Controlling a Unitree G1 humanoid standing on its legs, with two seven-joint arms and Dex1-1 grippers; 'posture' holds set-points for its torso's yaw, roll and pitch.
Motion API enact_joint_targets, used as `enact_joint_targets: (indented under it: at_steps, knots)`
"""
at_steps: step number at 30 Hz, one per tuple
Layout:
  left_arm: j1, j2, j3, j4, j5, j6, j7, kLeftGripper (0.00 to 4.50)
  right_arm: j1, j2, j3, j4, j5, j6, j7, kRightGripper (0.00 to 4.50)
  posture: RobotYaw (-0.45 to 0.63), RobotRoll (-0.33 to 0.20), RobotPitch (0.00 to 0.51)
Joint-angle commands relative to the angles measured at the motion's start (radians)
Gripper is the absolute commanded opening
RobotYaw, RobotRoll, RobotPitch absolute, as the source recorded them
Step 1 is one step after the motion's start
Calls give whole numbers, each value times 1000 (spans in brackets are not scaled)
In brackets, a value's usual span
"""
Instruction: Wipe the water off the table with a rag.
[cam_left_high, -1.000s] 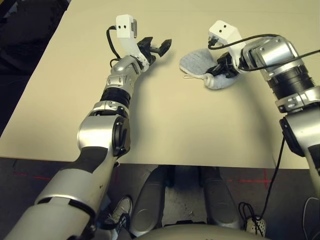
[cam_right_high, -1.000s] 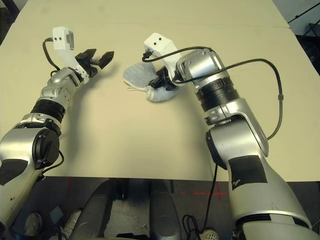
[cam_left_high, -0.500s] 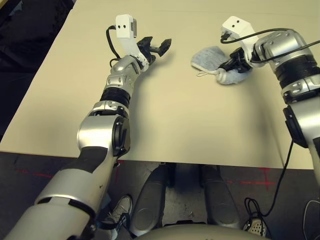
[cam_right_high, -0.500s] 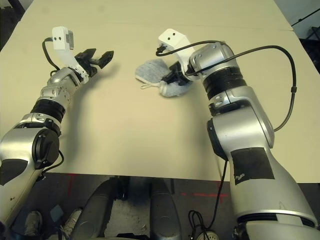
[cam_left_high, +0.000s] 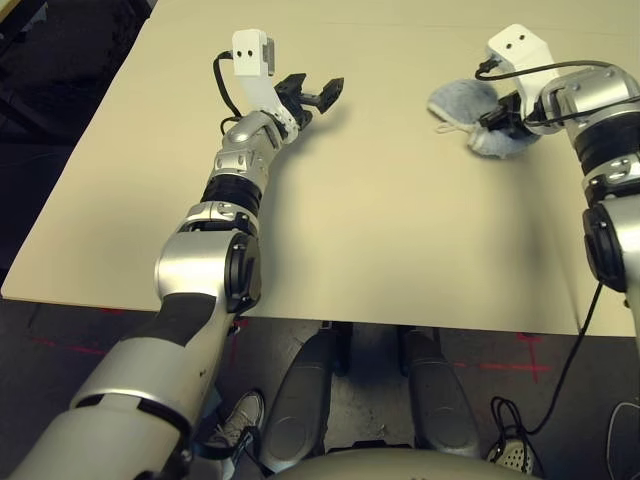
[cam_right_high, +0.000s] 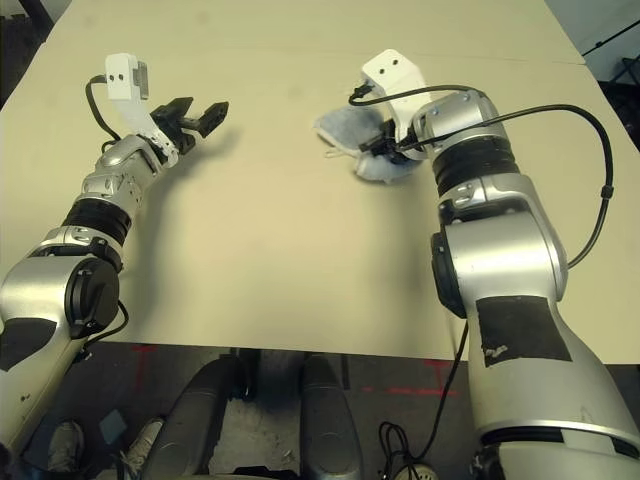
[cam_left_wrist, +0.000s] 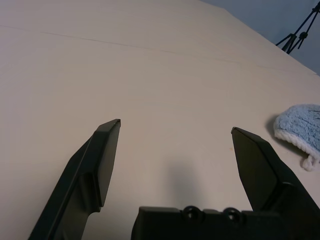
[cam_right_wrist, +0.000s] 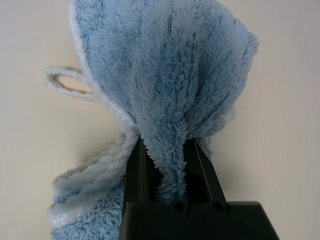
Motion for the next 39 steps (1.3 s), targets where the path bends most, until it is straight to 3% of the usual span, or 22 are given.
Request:
enact_joint_targets:
  at_steps: [1,8,12,16,27,39]
  knots:
    - [12,-5,-1,-2,-2,3,0,4500,-25,-18,-47,27,-9,-26,-68,207,-134,0,331]
    - [14,-4,1,-2,-3,2,2,4500,-79,-52,-150,20,10,-112,-213,207,-134,0,331]
    - [18,-4,3,-5,-5,-1,5,4500,-60,-75,-176,-31,14,-86,-204,206,-136,0,333]
    - [24,-3,2,-4,-3,-6,6,4500,24,-124,-191,-120,14,-9,-168,206,-138,0,333]
    - [16,16,4,7,2,-14,6,4500,324,-383,-246,-422,46,234,-18,205,-145,0,330]
    - [12,9,2,13,3,-12,8,4500,477,-390,-322,-572,136,389,1,205,-162,0,326]
